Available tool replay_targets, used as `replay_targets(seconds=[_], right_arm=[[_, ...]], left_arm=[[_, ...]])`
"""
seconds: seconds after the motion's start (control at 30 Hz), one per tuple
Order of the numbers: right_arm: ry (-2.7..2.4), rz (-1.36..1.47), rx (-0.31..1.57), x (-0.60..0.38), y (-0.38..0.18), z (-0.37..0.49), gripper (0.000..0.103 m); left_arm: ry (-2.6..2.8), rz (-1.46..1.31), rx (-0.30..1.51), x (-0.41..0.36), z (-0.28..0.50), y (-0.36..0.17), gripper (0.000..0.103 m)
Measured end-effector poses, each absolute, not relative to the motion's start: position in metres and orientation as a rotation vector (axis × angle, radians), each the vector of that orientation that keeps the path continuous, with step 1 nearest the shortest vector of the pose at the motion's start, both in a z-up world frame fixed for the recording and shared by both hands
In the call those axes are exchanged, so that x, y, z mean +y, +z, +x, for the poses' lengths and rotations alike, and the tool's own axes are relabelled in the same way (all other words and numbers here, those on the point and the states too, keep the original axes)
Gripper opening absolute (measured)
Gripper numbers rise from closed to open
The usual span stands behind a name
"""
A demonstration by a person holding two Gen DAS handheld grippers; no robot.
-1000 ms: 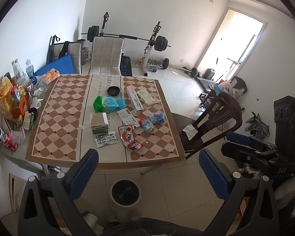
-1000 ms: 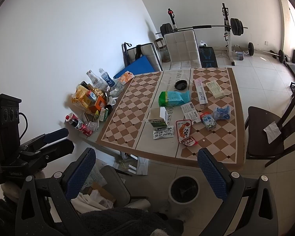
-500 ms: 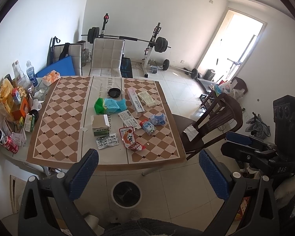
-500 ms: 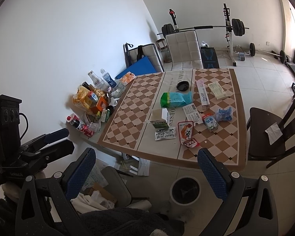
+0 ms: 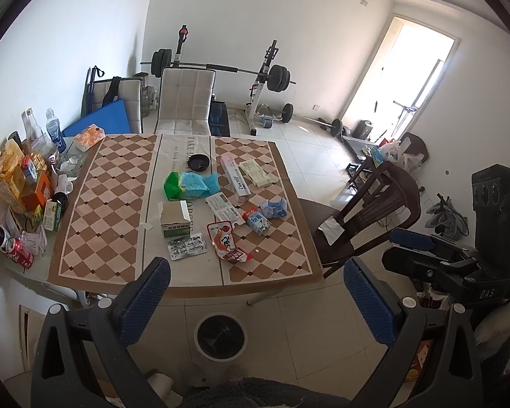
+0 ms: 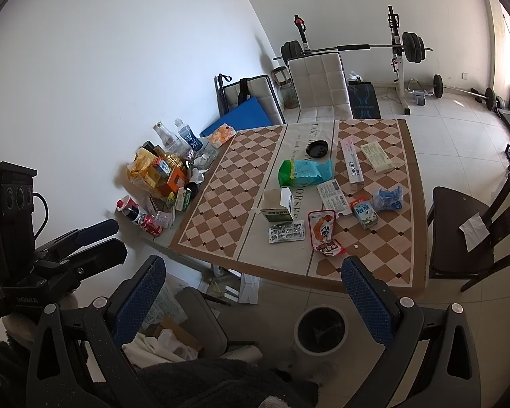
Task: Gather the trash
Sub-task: 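Grasp the red snack pouch with the left gripper while the right gripper grasps the Pure Milk carton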
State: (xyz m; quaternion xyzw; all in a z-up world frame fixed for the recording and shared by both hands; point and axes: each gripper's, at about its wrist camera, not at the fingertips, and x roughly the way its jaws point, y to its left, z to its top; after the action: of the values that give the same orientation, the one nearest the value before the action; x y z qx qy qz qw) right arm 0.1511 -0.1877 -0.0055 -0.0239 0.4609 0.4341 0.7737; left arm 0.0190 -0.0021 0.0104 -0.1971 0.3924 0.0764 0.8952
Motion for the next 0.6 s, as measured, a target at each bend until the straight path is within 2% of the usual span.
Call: replay_targets(seconds=[0.4,0.6], right_arm=[[0.938,-0.046,1.004,-0.189,-0.007,0.154,0.103],[0.810,-0.012,1.009,-0.175,-0.015,0.148,0.103]], left_arm=[[0.162,-0.408,0.817,0.003,0.023,0.016,0.103],[0.521,-0.174,0.830,0.023,0.046,-0.006,0.103]])
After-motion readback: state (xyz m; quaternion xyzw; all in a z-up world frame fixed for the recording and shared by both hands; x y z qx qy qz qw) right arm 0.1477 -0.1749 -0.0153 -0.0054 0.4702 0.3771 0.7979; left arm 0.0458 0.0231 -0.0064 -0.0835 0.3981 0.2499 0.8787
